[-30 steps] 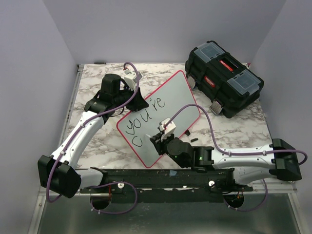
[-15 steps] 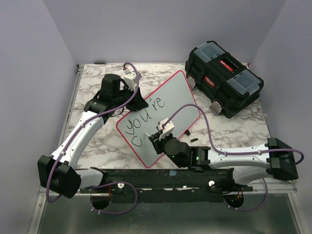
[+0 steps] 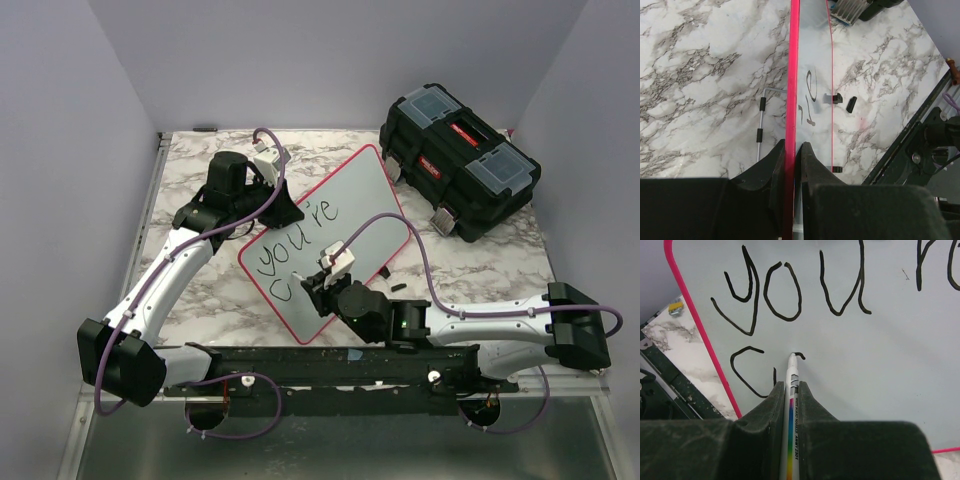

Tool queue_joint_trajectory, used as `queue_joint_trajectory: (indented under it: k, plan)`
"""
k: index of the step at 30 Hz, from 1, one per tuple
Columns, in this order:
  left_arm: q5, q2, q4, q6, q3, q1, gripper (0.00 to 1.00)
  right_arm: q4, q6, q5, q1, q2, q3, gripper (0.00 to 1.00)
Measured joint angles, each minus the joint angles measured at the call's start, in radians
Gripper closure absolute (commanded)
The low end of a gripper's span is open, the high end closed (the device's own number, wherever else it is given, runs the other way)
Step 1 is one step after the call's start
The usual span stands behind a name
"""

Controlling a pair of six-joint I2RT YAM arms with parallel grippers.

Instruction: Write a sentence on the whiteboard

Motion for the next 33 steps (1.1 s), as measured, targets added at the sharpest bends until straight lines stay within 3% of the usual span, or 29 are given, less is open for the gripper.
queue_joint_trajectory:
  k: [33]
  plan:
    - [-0.002,0.0,0.0,0.0,0.0,0.0,1.0,-0.019,0.035,-0.069,0.001,-0.021,-0.04,0.99]
